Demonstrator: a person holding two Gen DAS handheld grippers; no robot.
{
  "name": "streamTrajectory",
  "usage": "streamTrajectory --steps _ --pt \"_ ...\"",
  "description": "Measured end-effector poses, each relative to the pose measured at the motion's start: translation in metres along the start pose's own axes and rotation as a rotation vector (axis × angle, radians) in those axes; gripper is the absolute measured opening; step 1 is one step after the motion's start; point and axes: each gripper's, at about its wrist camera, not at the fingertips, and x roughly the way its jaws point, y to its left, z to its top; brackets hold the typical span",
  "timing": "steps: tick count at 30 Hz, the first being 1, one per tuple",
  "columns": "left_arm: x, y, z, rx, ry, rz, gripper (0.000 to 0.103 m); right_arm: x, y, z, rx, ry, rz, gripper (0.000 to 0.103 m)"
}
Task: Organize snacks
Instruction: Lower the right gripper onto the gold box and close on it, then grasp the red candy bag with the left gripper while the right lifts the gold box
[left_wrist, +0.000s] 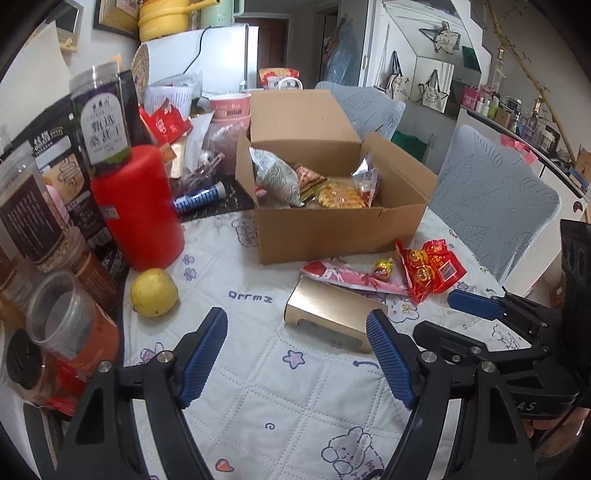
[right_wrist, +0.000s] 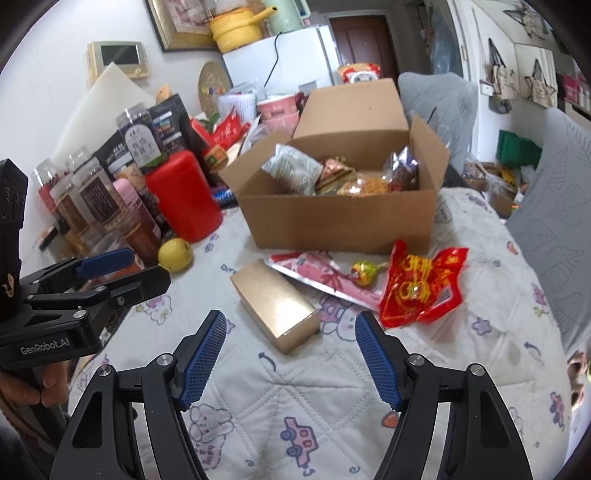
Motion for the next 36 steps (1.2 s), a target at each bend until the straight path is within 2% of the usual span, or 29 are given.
streamTrajectory --steps 5,16,24,27,29,31,36 --pt "0.015 0.008 -0.002 0.000 0.023 -0.009 0.078 0.026 -0.001 0.003 -0.017 0.057 0.011 0.073" --pt "0.032 0.036 0.001 -0.082 0.046 -0.022 0.078 0.083 0.005 0.013 -0.075 0.167 0.077 0.073" --pt "0.039 0.044 0.000 -0.105 0.057 -0.013 0.078 0.110 0.017 0.019 -0.153 0.214 0.063 0.073" --pt "0.041 0.044 -0.001 -0.106 0.065 -0.008 0.078 0.116 0.020 0.016 -0.180 0.223 0.032 0.065" --pt "0.041 0.044 -0.002 -0.107 0.067 -0.005 0.078 0.113 0.022 0.013 -0.194 0.208 0.033 0.053" --pt "0.040 0.043 -0.002 -0.108 0.067 -0.006 0.078 0.107 0.023 0.012 -0.196 0.194 0.045 0.045" --pt "0.034 0.037 0.001 -0.109 0.052 -0.012 0.078 0.083 0.017 0.010 -0.165 0.160 0.091 0.043"
